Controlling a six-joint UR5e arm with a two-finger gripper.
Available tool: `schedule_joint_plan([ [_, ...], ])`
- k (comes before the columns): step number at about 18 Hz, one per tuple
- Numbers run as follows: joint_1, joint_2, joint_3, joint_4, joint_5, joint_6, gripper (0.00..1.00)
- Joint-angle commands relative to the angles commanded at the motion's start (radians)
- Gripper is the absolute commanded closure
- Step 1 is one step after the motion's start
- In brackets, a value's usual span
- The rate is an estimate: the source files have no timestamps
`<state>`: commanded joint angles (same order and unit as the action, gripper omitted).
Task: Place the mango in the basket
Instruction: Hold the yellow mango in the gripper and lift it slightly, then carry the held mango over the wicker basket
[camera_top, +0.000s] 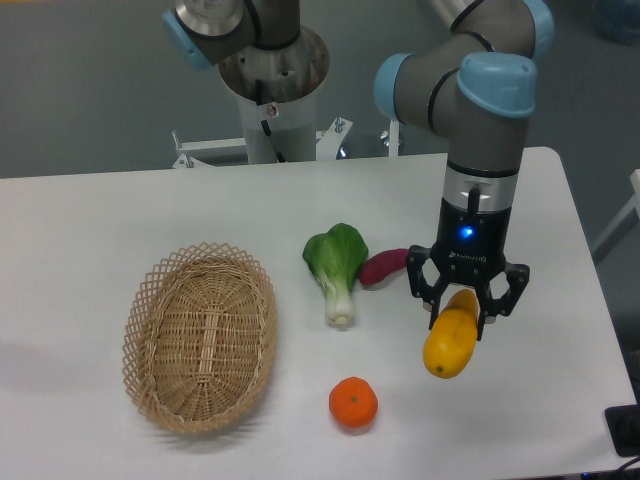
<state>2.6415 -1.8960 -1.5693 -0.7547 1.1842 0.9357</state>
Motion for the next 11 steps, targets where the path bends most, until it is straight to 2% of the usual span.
schedule_joint_plan([
  [8,-0.006,0.000,-0.018,0.000,0.002,-0.008,0.48],
  [11,-0.024,0.002,-0.029,0.000,0.003,-0.049,0.48],
])
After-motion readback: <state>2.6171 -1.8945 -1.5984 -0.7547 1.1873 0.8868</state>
